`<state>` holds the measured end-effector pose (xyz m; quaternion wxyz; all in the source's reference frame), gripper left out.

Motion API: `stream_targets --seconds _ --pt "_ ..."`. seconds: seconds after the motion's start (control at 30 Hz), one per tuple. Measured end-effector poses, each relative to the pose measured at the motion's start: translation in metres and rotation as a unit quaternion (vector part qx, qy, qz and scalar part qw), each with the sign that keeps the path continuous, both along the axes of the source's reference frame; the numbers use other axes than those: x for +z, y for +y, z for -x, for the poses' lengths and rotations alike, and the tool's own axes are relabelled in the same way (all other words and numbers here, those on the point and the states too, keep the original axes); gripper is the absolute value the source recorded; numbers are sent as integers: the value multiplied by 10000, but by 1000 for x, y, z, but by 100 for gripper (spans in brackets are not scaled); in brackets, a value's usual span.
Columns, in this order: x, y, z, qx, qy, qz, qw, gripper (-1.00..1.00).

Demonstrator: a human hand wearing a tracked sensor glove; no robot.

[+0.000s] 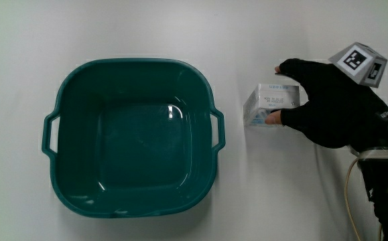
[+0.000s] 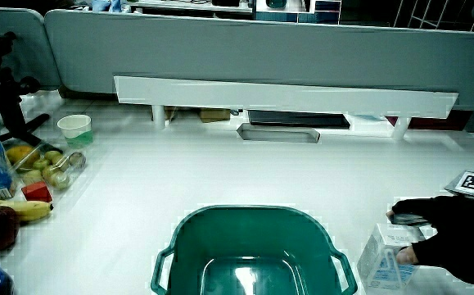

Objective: Place milk

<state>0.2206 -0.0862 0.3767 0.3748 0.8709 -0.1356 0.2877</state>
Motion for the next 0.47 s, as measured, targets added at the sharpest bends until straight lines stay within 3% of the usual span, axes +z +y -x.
stream_targets --seconds 0.13,0.17,0.2,0.23,0.27,0.33,0.37,0.4,0.43,0.47 --pt "-11 9 3 -70 25 -138 9999 -100" --pt "-9 9 2 -324 97 -222 9992 -100" --pt "-6 13 0 -157 215 -262 9993 -100" --pt "-12 15 5 -582 382 -539 9961 -100" --pt "-4 21 0 -162 315 -389 9986 -100" --pt "-12 30 8 -293 516 -575 9966 -100" --pt "-27 34 16 -626 996 -692 9906 -100" --pt "-40 41 23 -539 1443 -787 9849 -100" --pt "-44 46 26 -644 1634 -967 9797 -100" --pt "-38 51 24 -585 1569 -902 9817 -100"
